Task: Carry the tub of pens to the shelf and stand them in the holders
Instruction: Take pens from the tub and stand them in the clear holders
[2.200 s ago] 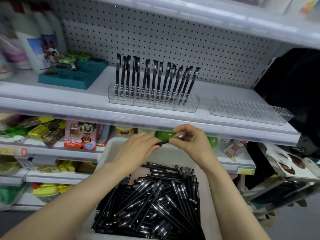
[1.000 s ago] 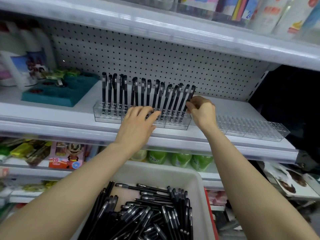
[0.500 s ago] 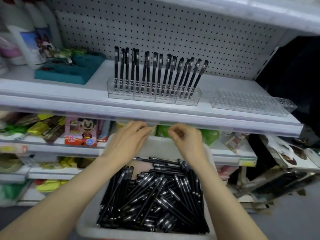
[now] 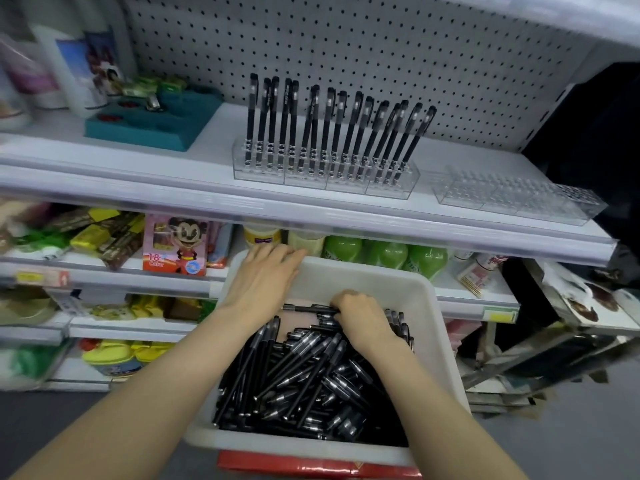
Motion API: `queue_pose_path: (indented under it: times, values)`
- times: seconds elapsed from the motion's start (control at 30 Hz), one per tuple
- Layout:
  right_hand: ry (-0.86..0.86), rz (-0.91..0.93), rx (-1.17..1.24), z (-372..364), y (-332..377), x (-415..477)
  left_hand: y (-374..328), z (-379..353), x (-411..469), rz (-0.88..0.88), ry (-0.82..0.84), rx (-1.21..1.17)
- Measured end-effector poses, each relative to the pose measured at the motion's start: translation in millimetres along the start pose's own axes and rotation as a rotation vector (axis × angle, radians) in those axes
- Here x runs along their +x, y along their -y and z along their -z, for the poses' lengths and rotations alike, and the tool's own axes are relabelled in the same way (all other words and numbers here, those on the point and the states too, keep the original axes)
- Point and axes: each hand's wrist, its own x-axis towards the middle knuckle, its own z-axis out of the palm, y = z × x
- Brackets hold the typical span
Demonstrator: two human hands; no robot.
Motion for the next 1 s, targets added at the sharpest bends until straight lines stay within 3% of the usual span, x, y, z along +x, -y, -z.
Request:
queue_pose_path:
  times: [0.43, 0.57, 0.77, 0.9, 1.0]
  values:
    - [0.042, 0.004, 0.269, 57.1, -15.5, -6.9, -3.5, 15.4, 3.4, 0.006, 0.135, -0.003]
    - [-0.003, 0.067, 0.375, 115.2, -28.0, -6.3, 1.9, 45.9, 17.7, -0.038, 0.042, -0.024]
    - [-0.26, 0.051, 0.786, 199.3, -13.2, 14.8, 31.9, 97.9, 55.3, 0.091, -0.174, 0.019]
    - [-0.51, 0.097, 0.941, 230.8, 20.7, 48.6, 67.6, 104.5, 72.0, 0.169, -0.199, 0.043]
    - [-0.594, 0.119, 1.004, 240.3, 49.8, 78.8, 83.5, 103.3, 79.8, 0.157, -0.189, 0.055]
